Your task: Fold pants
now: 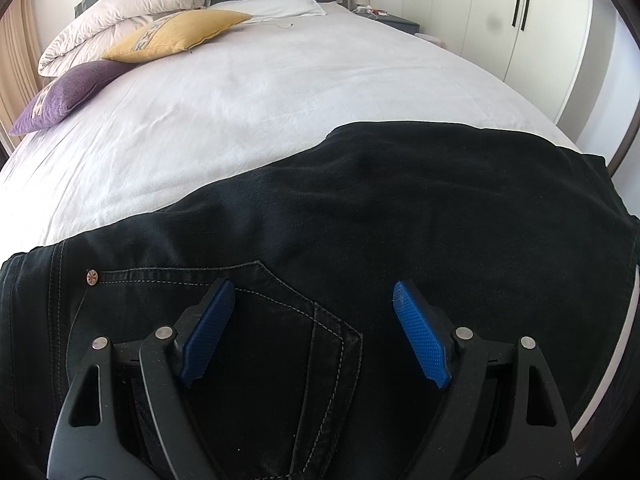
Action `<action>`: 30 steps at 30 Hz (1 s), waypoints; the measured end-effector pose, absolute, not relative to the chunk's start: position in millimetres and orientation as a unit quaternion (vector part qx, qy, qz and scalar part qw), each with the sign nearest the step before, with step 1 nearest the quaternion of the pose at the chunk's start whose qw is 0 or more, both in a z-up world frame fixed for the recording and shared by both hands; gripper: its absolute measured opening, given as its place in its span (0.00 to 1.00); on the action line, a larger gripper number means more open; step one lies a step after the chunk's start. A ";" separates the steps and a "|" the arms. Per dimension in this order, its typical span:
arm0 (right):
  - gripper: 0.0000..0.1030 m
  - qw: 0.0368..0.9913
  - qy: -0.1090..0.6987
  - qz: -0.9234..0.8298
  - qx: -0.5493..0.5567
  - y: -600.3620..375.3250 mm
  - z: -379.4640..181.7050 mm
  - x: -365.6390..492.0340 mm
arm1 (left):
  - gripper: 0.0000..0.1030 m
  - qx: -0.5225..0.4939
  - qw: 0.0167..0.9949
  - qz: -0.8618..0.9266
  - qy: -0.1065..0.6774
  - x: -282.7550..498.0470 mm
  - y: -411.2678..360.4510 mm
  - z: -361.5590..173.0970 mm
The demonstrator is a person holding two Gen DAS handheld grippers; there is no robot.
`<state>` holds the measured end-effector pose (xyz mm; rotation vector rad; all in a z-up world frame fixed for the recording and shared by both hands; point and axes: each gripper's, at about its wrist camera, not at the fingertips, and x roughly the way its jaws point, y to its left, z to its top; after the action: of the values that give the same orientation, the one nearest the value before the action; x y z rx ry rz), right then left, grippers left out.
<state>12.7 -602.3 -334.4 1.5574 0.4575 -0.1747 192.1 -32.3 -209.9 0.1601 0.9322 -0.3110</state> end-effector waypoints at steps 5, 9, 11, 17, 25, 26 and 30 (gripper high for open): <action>0.70 0.677 0.203 -0.085 0.703 -598.5 -329.8 24.8 | 0.80 0.078 0.878 -0.148 0.447 192.4 -32.8 -210.0; 0.45 0.681 0.217 -0.079 0.695 -593.4 -335.1 38.3 | 0.80 0.079 0.878 -0.147 0.448 192.8 -32.8 -209.7; 0.16 0.679 0.223 -0.076 0.695 -593.0 -342.9 40.5 | 0.80 0.079 0.878 -0.148 0.448 192.9 -32.7 -209.8; 0.05 0.681 0.203 -0.075 0.700 -593.8 -355.1 36.6 | 0.80 0.079 0.879 -0.147 0.447 193.3 -32.8 -209.7; 0.05 0.700 0.192 -0.110 0.679 -588.6 -343.4 39.7 | 0.79 0.071 0.878 -0.147 0.449 197.5 -30.8 -208.2; 0.06 0.706 0.193 -0.118 0.671 -586.3 -338.7 41.4 | 0.79 0.065 0.879 -0.146 0.449 197.7 -29.1 -206.2; 0.06 0.810 0.228 -0.120 0.527 -553.2 -276.5 71.4 | 0.79 0.008 0.886 -0.141 0.442 195.0 -14.9 -190.8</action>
<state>71.4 -553.2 -276.5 1.1272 0.4876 -0.2562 195.0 -14.9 -190.8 0.0157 0.9185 -0.2926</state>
